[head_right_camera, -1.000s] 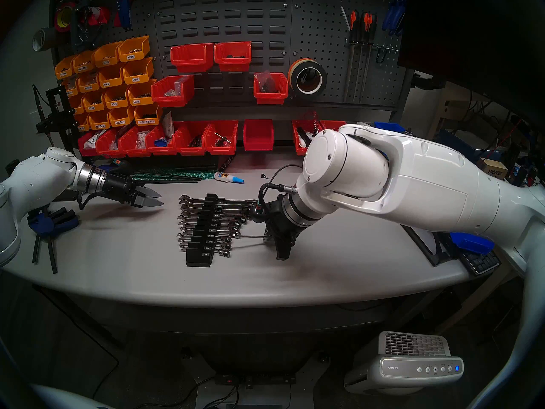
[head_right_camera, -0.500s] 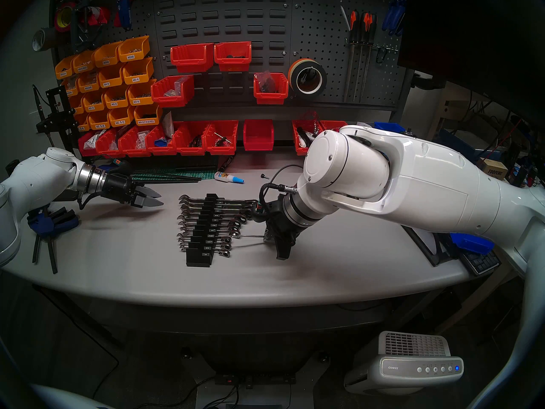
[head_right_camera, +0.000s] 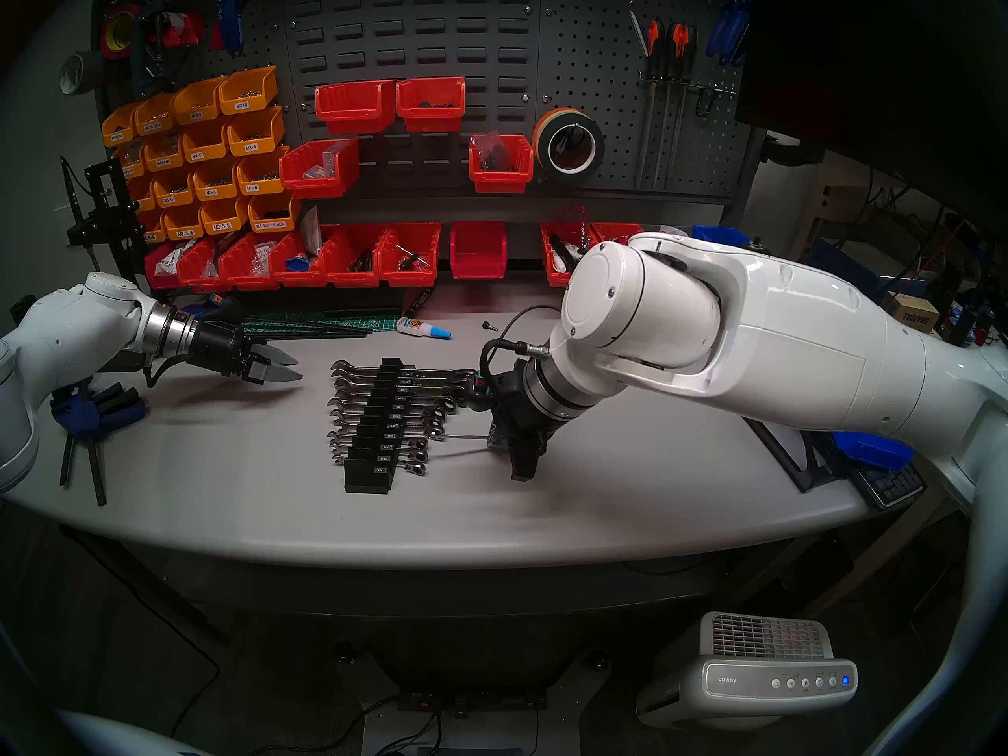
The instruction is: Put the wrenches on the table into the correct slot in the case
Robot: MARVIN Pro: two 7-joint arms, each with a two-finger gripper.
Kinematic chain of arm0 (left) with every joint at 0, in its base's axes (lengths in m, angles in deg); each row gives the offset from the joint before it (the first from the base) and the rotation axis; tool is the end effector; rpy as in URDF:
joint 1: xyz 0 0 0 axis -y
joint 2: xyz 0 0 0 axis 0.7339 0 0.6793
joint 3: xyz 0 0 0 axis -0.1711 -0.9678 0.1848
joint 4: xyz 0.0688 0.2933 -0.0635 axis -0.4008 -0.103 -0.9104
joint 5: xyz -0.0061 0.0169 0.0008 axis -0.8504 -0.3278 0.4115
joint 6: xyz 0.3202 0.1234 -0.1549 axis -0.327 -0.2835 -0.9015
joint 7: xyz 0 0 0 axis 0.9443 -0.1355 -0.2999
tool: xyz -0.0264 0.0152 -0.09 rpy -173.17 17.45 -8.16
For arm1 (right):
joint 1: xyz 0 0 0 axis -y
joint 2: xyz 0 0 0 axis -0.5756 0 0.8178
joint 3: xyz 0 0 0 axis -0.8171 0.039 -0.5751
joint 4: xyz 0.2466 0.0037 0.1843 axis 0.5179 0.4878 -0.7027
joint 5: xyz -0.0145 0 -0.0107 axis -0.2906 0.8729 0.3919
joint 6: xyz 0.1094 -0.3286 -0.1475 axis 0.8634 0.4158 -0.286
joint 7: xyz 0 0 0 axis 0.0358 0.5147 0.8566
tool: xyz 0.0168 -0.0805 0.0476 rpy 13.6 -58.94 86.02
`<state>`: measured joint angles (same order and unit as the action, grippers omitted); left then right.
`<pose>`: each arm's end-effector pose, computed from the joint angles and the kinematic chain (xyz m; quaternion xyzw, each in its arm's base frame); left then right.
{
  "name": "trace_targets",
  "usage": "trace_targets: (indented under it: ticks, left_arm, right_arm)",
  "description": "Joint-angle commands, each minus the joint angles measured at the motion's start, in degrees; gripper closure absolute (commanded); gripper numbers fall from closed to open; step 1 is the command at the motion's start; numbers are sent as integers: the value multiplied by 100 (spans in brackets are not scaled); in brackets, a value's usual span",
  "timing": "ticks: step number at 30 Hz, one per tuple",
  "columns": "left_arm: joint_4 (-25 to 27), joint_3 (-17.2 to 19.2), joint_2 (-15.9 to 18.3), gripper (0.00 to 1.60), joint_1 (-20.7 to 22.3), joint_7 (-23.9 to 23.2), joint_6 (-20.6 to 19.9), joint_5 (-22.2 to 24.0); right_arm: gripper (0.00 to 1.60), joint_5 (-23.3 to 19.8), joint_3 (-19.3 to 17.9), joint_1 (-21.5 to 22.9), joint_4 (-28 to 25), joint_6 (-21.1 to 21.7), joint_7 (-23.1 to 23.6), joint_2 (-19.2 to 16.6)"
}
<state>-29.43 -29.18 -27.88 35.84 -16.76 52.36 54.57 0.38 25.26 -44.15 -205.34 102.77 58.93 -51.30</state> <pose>0.5841 0.2861 -0.1822 0.8089 -0.3648 0.3339 0.3179 0.4027 0.1310 -0.1174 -0.6716 -0.6974 -0.2488 0.0256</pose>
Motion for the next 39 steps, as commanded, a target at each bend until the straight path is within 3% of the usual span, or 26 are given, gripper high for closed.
trace_targets:
  ticks: [1, 39]
  left_arm:
    - [-14, 57, -12, 0, 155, -12, 5, 12]
    - [-14, 57, -12, 0, 155, -12, 5, 12]
  right_arm:
    - [160, 15, -124, 126, -12, 8, -40, 5]
    - [160, 22, -99, 141, -25, 3, -75, 2]
